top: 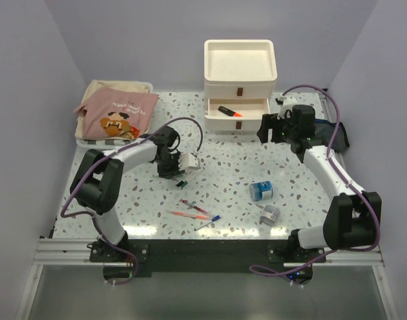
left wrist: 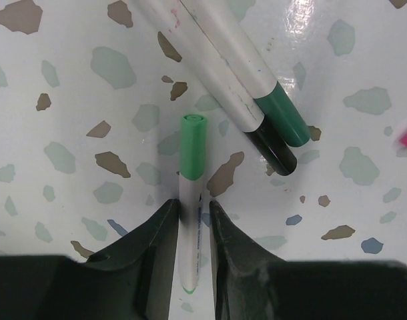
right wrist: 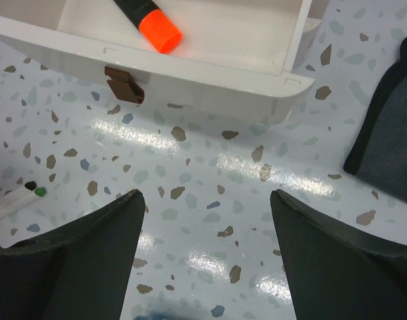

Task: Sort the stationery into containers
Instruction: Pick up the pen from the center of the board, then place the pen in the drawer.

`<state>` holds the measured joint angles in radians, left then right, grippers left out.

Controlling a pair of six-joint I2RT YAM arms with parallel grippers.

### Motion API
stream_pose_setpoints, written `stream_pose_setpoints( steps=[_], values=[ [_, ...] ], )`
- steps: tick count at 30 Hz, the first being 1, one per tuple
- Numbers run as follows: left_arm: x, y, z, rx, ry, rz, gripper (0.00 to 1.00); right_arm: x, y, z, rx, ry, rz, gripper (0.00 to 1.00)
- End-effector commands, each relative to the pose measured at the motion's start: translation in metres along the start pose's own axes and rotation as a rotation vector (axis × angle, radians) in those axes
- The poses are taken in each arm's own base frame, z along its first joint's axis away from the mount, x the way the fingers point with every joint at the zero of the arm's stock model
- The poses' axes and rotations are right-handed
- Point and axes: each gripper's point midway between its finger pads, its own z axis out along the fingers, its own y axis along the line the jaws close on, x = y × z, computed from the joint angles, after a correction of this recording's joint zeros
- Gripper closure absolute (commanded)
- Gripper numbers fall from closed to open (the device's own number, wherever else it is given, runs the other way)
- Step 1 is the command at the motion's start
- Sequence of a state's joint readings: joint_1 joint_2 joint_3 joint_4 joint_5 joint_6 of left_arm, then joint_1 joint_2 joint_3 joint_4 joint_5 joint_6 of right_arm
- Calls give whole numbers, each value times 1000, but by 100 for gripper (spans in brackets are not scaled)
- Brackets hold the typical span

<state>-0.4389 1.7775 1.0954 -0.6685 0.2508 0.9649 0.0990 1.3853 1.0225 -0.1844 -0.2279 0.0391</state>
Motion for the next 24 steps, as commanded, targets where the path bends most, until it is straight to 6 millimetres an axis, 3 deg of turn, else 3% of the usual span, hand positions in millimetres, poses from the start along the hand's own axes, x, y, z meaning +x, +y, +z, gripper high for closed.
stream_pose_setpoints(
  steps=[1, 4, 7, 9, 10, 11, 13, 14, 17, 24],
  values=[
    [1, 8, 15, 2, -3, 29, 75, -24, 4, -2, -23, -56, -24, 20],
    [0, 3, 18, 37, -4, 21, 84, -27, 4, -2, -23, -59, -31, 21],
    [-7, -2, 3, 82, -11, 17, 99, -28, 3, -2, -19, -58, -38, 21],
    [-37, 15, -25, 45, -92, 39, 100, -29, 2, -2, -17, -58, -40, 21],
    [-45, 13, -39, 56, -110, 39, 100, -30, 2, -2, -17, -59, -41, 21],
    [-73, 30, -63, 8, -183, 65, 100, -30, 2, -1, -17, -58, -44, 21],
    [-100, 41, -93, -37, -247, 85, 100, -30, 2, 0, -15, -58, -46, 21],
    [-126, 54, -117, -94, -302, 124, 100, -30, 1, 0, -14, -58, -46, 21],
    [-169, 71, -150, -190, -383, 185, 100, -27, 2, 4, -20, -58, -41, 21],
    [-247, 100, -182, -374, -522, 291, 100, -31, 1, 6, -17, -63, -42, 21]
  ],
)
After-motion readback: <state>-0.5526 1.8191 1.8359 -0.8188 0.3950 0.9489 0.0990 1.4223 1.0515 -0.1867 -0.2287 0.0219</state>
